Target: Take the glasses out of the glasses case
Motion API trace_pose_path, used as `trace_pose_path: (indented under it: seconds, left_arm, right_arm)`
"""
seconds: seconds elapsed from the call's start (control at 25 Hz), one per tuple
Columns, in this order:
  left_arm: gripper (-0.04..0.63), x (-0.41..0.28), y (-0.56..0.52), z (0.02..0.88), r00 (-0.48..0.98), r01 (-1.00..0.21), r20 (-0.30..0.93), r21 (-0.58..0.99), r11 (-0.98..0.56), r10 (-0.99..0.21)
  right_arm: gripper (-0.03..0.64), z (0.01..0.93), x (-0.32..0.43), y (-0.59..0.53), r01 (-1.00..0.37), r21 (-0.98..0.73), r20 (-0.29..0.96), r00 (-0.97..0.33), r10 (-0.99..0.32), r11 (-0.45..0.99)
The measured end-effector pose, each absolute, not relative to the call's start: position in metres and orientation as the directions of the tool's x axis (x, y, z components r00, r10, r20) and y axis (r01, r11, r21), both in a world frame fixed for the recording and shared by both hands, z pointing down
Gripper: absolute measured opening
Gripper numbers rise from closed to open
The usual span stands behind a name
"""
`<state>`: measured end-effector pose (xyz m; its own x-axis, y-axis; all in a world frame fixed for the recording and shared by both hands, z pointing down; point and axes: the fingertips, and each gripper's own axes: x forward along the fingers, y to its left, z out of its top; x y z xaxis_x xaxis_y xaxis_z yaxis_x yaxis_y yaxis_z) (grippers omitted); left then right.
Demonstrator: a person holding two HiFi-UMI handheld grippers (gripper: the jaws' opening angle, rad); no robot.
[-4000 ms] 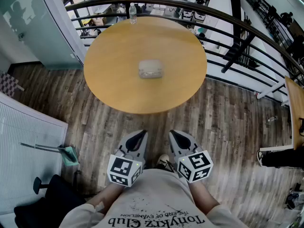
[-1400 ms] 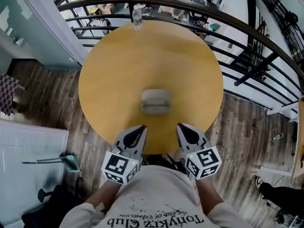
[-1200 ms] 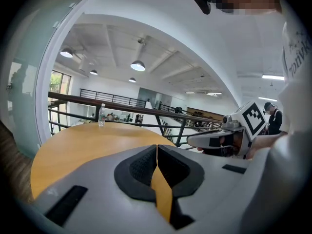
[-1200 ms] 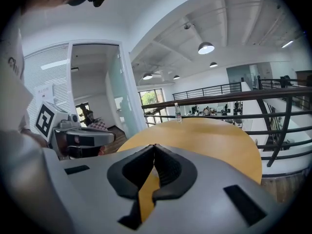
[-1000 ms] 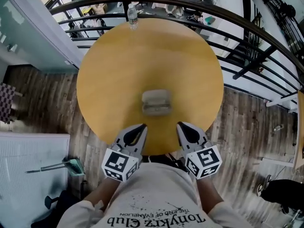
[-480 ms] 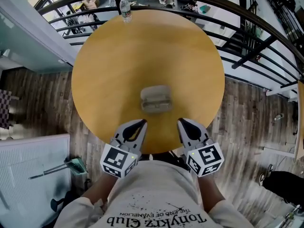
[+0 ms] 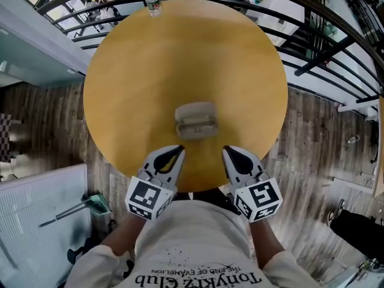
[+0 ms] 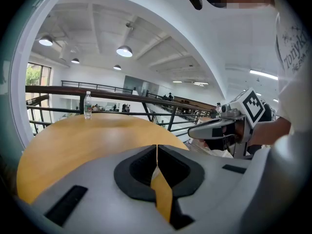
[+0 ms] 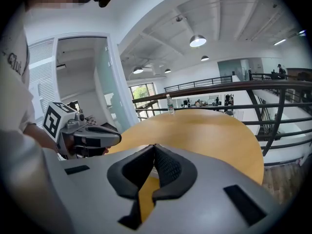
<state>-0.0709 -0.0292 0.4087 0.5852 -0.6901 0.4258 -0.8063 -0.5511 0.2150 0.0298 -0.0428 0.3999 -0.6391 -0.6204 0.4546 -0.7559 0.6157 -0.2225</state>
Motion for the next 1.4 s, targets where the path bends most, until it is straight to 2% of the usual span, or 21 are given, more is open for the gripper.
trace_pose_path:
  seconds: [0.76, 1.0, 1.16, 1.4]
  left_arm:
    - [0.029, -0.075, -0.073, 0.460, 0.598, -0.778, 0.485, 0.161, -0.608, -0.638]
    - [0.029, -0.073, -0.086, 0.482, 0.623, -0.735, 0.529, 0.143, -0.663, -0.576]
    - [0.029, -0.076, -0.090, 0.503, 0.610, -0.680, 0.597, 0.058, -0.731, -0.520]
    - [0.029, -0.078, -0.098, 0.522, 0.618, -0.642, 0.637, 0.070, -0.764, -0.461]
  right_arm:
    - [0.025, 0.442, 0.024, -0.073, -0.754, -0.275, 0.496, -0.643, -0.584, 0.596]
    - [0.025, 0.451, 0.027, -0.082, -0.761, -0.287, 0.508, -0.636, -0.581, 0.582]
    - [0.026, 0.457, 0.024, -0.087, -0.760, -0.295, 0.513, -0.638, -0.574, 0.580]
    - [0.025, 0.461, 0.022, -0.091, -0.757, -0.304, 0.521, -0.640, -0.565, 0.578]
